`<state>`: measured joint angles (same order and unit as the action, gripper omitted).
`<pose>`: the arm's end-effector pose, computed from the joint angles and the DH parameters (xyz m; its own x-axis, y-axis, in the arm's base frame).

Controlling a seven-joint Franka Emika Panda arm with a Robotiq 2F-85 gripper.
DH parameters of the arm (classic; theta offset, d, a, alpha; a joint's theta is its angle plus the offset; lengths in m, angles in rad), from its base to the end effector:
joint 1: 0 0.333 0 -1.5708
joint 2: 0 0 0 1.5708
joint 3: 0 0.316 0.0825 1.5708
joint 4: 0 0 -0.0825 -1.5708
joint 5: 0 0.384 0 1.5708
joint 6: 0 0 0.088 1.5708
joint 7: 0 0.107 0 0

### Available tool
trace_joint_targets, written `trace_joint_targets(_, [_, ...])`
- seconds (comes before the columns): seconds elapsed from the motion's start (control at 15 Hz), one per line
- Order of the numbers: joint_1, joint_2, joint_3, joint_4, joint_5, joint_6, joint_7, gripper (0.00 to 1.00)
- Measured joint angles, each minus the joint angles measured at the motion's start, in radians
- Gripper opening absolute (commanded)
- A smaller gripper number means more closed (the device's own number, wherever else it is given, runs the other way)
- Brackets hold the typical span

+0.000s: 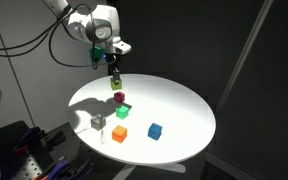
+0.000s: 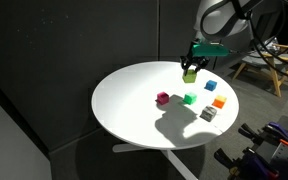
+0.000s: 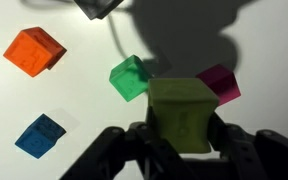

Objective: Put the yellow block on top of the green block.

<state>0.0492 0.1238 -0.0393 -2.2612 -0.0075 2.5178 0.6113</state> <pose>0.5458 0.0056 0.3194 0.8206 -0.5600 0.1142 -0.5560 -0.8284 -0.0678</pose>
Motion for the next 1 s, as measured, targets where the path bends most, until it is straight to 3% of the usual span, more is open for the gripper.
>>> trace_joint_targets(1.0, [-0.010, 0.148, -0.048, 0.070, 0.003, 0.083, 0.000, 0.25])
